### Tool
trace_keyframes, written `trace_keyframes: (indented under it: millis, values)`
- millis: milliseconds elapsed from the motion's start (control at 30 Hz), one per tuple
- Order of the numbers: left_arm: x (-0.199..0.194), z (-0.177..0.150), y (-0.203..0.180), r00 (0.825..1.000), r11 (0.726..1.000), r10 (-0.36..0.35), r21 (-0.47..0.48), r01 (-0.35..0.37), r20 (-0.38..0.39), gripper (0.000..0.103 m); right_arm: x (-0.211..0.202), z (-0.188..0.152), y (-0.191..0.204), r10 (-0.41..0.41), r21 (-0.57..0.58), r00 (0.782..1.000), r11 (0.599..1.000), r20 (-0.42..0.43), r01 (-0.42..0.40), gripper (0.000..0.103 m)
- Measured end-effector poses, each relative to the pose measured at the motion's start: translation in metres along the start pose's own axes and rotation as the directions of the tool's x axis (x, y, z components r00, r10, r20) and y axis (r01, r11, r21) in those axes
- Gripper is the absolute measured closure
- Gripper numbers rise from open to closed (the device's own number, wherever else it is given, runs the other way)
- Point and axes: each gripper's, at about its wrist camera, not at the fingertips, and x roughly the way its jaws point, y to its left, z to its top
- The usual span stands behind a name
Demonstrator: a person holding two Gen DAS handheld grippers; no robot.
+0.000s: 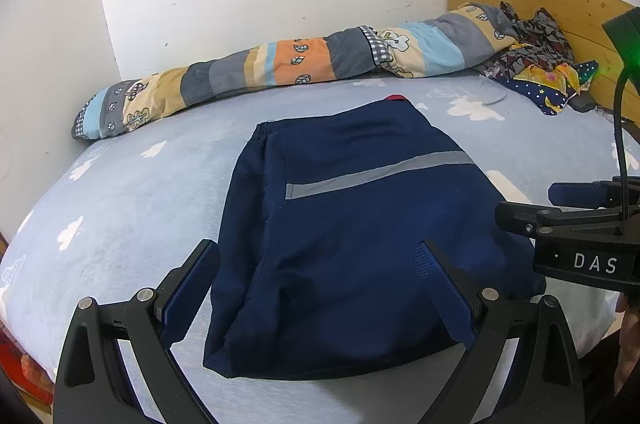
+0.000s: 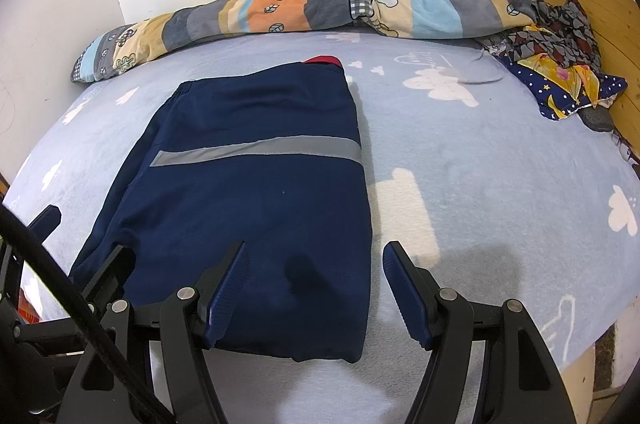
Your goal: Fold large clothes
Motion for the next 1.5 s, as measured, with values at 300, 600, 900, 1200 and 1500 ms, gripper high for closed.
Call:
trace_keyframes:
  millis: [300, 600, 900, 1200, 1500]
  values:
    - [-0.001, 0.000, 0.002, 1.000, 1.000, 0.008, -0.010, -0.008, -0.002, 0.004, -0.002, -0.001, -0.002, -0.002, 0.003, 1.000, 1.000, 0.004, 0.002, 0.029]
    - [0.000, 0.001, 0.004, 1.000, 1.000, 0.010, -0.018, -0.010, -0.005, 0.004, -0.002, -0.001, -0.002, -0.004, 0.003, 1.000, 1.000, 0.001, 0.004, 0.029]
    - [0.001, 0.001, 0.005, 1.000, 1.000, 0.007, -0.021, -0.007, -0.004, 0.004, -0.002, -0.001, -0.003, -0.002, 0.001, 1.000, 1.000, -0.001, 0.002, 0.029]
    - [0.000, 0.003, 0.007, 1.000, 0.999, 0.013, -0.033, -0.013, 0.000, 0.004, -0.003, -0.002, -0.004, -0.005, 0.002, 1.000, 1.000, 0.000, 0.005, 0.029]
    - [0.009, 0.012, 0.024, 0.994, 0.993, 0.087, -0.070, -0.092, -0.071, 0.000, -0.004, -0.003, -0.003, -0.007, 0.002, 1.000, 1.000, 0.000, 0.007, 0.029]
